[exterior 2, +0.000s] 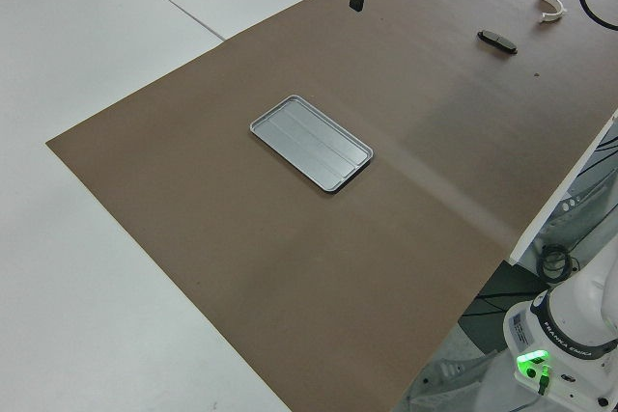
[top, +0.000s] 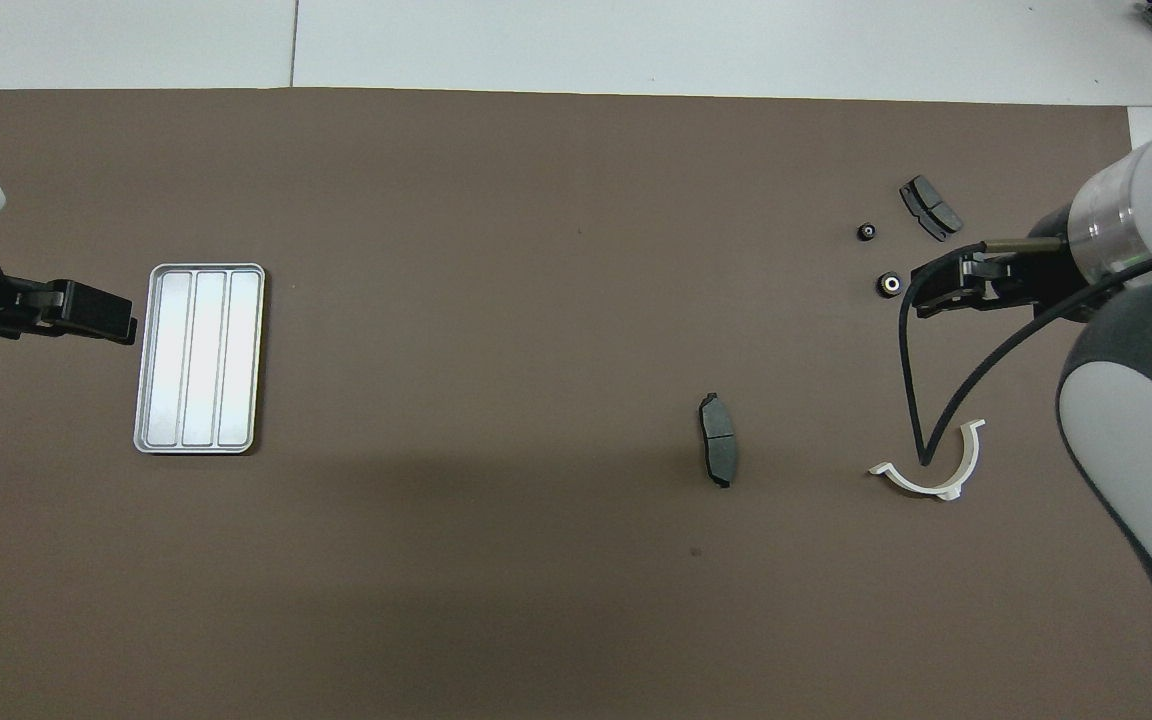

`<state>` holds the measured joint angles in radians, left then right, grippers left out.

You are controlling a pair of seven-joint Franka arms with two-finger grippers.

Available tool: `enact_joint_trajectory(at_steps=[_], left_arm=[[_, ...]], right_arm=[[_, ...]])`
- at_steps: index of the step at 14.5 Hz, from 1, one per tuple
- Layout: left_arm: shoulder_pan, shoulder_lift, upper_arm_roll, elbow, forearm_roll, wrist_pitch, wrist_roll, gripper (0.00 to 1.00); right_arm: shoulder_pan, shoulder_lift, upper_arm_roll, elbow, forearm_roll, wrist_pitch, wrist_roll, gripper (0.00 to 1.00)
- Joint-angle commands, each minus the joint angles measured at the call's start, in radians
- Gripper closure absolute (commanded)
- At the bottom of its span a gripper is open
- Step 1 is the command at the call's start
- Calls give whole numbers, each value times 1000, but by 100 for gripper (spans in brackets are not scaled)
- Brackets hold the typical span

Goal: Place bearing gear from tray to pile
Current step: 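Lower the third gear beside the others and open the right gripper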

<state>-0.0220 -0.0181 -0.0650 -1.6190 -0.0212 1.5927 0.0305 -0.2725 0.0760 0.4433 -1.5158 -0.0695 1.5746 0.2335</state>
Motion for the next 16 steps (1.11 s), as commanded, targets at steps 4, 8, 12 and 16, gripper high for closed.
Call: enact_joint_trajectory(at_steps=[4, 8, 12, 16], left_arm=[[10, -6, -6, -7, 10, -13, 11, 0], [10, -8, -6, -7, 10, -13, 11, 0], [10, -8, -7, -7, 10, -13, 11, 0], [10, -8, -7, -7, 10, -13, 11, 0]], right_arm=[[-17, -15, 6, -21, 25, 16, 1, 0], [-24, -15, 5, -20, 25, 8, -6, 0], [-50, -13, -1, -24, 25, 15, -124, 0], [17, -36, -118, -58, 28, 25, -210, 0]])
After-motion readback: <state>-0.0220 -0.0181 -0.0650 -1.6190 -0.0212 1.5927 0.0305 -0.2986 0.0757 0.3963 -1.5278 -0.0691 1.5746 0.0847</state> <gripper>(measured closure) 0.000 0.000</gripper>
